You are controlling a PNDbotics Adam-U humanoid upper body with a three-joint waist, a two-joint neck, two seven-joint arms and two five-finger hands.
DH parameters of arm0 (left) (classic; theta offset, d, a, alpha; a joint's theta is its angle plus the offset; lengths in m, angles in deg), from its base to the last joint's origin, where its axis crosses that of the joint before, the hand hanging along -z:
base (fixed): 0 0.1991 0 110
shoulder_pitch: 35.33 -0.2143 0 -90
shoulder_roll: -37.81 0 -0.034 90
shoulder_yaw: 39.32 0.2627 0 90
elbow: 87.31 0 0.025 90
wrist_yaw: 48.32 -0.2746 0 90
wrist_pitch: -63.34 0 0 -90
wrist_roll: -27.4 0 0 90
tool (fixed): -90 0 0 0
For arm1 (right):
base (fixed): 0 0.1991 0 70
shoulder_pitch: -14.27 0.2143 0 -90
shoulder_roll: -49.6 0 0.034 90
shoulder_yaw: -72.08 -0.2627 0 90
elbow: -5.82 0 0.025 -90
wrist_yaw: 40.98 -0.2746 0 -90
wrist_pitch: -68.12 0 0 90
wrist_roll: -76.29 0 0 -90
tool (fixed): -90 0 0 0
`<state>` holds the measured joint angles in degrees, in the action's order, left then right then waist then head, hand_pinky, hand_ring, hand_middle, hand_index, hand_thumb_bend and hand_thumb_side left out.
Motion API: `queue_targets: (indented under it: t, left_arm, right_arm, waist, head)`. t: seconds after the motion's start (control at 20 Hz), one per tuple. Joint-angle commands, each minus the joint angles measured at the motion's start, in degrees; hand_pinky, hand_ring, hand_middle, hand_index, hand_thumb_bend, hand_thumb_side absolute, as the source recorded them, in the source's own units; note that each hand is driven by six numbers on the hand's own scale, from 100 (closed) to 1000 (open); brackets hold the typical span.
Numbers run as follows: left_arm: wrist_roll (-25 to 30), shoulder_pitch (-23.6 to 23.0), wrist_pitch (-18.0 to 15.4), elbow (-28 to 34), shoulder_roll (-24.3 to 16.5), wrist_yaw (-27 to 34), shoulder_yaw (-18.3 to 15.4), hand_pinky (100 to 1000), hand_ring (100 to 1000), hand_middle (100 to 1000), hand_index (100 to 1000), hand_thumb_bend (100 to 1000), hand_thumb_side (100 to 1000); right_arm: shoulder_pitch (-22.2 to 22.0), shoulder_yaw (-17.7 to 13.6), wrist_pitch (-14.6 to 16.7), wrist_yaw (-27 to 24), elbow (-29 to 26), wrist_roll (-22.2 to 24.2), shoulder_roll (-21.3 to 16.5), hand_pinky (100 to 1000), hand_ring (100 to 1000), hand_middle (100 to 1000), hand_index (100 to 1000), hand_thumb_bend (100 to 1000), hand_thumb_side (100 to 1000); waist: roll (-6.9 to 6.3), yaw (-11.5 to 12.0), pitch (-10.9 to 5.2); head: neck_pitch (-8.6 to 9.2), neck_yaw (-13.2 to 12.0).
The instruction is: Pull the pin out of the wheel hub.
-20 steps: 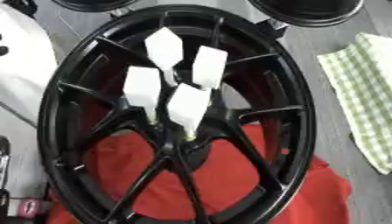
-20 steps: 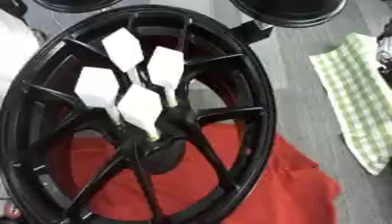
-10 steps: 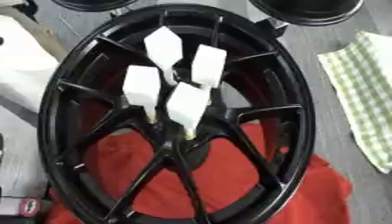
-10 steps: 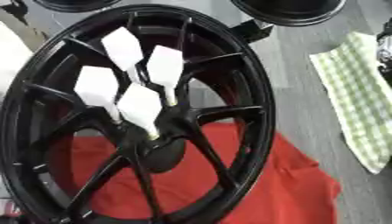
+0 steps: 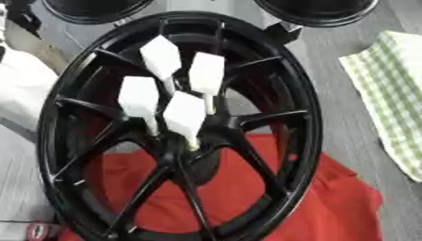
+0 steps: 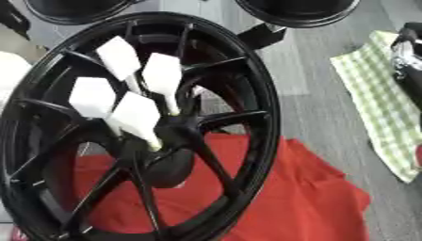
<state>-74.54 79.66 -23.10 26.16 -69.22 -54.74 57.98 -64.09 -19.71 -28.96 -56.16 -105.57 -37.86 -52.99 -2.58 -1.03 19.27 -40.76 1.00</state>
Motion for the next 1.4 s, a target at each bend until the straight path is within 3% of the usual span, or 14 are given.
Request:
queue_targets:
  t: [0.05, 0.35, 0.75, 1.0, 1.4]
  left_arm:
    - [2.62, 2.99, 1.10, 0.02, -5.85, -2.69, 3.68, 737, 707, 682, 769, 100, 779]
    - [7.87, 11.05, -2.45, -6.34, -14.39, -7.94, 10.74, 763, 723, 694, 791, 105, 769]
    - [15.91, 15.44, -10.44, -10.11, -26.11, -15.96, 10.67, 781, 744, 710, 813, 132, 761]
    - [20.40, 18.95, -13.12, -16.52, -25.32, -16.15, 12.38, 800, 776, 750, 837, 152, 749]
    - [27.81, 24.45, -18.54, -22.55, -22.57, -16.57, 15.75, 862, 850, 814, 885, 310, 482]
  right_arm:
    - [0.05, -0.50, 0.02, 0.31, -0.41, 0.27, -2.10, 854, 770, 720, 726, 100, 331]
    - [-0.08, -0.16, -0.10, 0.32, -0.36, 0.81, -2.41, 854, 771, 720, 726, 100, 328]
    - [1.42, 1.05, -0.49, -0.08, -0.40, 2.18, -2.31, 854, 771, 720, 727, 100, 328]
    - [1.43, 1.27, -0.58, -0.12, -0.21, 2.54, -2.52, 855, 771, 720, 727, 100, 330]
    - [1.36, 1.52, -0.58, -0.28, 0.06, 2.86, -2.44, 855, 771, 721, 727, 100, 339]
  waist:
    - [0.08, -0.09, -1.70]
    - [0.30, -0.67, -2.25]
    - [0.57, -3.60, -2.08]
    - [0.35, -4.10, -2.35]
    - [0.13, -4.04, -2.28]
  head:
    - [0.05, 0.35]
    - [0.24, 0.09]
    - [0.74, -2.76]
    - [0.51, -3.03]
    - [0.18, -2.57]
